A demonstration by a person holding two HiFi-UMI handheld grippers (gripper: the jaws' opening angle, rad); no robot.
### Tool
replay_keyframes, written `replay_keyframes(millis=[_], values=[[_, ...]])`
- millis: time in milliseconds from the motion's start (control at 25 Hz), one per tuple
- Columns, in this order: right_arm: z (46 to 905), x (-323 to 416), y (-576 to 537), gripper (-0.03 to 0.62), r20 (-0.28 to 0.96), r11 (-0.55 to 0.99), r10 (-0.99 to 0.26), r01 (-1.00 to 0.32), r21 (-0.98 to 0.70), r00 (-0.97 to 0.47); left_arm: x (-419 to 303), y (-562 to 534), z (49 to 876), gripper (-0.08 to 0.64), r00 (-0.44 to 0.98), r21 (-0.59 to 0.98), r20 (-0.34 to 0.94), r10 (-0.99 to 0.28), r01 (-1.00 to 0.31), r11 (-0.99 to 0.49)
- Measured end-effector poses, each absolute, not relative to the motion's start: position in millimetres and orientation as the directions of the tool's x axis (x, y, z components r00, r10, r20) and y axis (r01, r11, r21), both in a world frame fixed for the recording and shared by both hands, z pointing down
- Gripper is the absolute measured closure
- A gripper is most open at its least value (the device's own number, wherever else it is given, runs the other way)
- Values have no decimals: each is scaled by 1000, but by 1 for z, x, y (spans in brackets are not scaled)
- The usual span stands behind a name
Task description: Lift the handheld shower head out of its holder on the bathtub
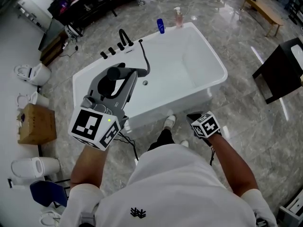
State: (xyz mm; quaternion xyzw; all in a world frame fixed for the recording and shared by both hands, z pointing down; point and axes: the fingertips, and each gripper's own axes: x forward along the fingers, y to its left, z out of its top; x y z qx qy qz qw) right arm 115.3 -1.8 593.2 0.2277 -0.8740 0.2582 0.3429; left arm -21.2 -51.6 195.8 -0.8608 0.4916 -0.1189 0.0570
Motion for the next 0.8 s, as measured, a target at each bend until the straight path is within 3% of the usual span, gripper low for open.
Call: replay_keyframes(millis=[800], values=[[598, 120, -3, 580, 719, 761, -221, -578, -296, -659, -18, -55, 200, 420, 502, -207, 158, -850, -825, -525]])
